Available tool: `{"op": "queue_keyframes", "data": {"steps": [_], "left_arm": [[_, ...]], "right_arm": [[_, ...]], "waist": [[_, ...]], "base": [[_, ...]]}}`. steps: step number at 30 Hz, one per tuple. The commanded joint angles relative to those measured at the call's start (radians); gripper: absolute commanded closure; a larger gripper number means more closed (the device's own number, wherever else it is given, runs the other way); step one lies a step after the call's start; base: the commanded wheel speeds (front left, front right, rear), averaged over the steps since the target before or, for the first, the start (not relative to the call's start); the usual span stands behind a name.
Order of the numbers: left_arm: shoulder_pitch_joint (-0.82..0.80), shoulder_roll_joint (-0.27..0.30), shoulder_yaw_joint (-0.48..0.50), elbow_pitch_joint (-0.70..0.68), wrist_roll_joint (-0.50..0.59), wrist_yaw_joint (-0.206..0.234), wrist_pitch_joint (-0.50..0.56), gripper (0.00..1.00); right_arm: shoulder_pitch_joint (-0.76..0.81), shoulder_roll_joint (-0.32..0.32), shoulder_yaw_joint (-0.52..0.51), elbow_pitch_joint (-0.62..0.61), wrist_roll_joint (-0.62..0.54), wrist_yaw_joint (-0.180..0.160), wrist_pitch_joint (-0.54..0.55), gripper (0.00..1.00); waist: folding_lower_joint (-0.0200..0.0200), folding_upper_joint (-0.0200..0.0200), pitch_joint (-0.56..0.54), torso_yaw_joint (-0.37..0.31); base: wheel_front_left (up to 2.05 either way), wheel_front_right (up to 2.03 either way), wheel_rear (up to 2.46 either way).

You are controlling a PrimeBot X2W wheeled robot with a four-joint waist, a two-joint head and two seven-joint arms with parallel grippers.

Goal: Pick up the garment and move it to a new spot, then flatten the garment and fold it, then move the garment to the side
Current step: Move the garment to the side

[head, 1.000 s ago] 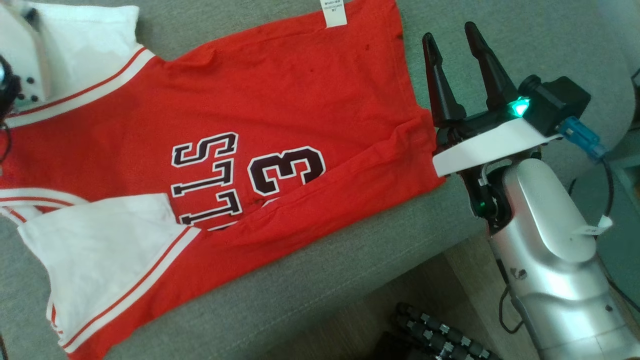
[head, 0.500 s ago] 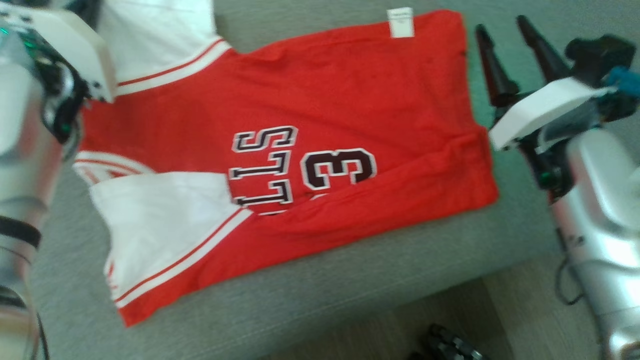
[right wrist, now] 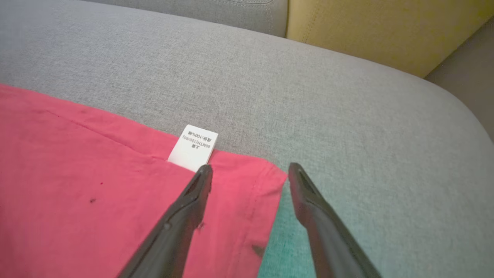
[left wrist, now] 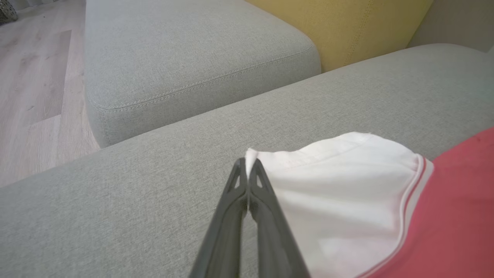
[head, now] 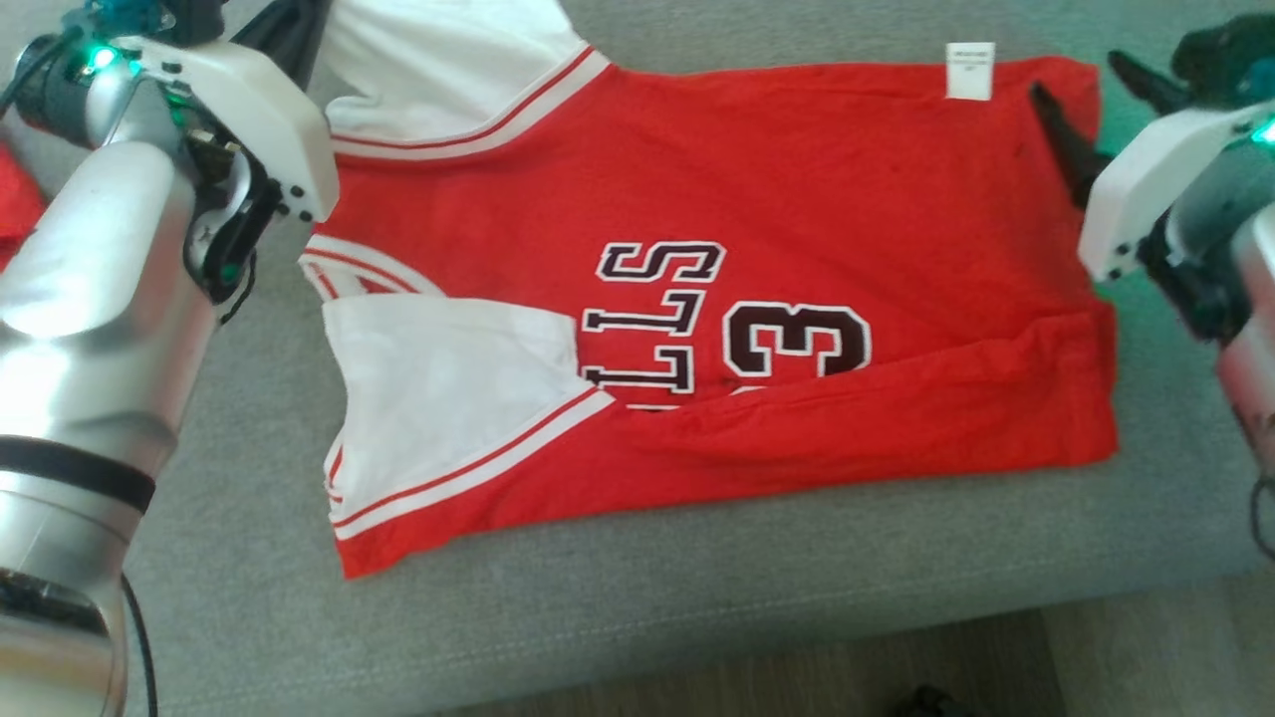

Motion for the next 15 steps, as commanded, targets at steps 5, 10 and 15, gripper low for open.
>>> {"op": "queue_keyframes", "data": {"steps": [5,10,15], "left_arm": [[-0.025,0.039,0.025,-0.069,-0.008,0.011,0.004,1.00],[-0.022,0.045,0.022,-0.102,-0.011,0.022,0.016,1.00],[-0.011,0.050,0.020,-0.127,-0.017,0.030,0.025,1.00]], "right_arm": [[-0.060,-0.049,0.063,0.044,0.028,0.007,0.002,0.00],[-0.094,-0.059,0.111,0.109,0.048,0.007,-0.006,0.00],[-0.115,-0.050,0.143,0.173,0.078,0.007,-0.024,0.00]], "waist": [[0.0000,0.0000,0.028,0.029],[0.0000,0.0000,0.040,0.038],[0.0000,0.0000,0.040,0.038]], "base": [[0.00,0.00,0.00],[0.00,0.00,0.00],[0.00,0.00,0.00]]}}
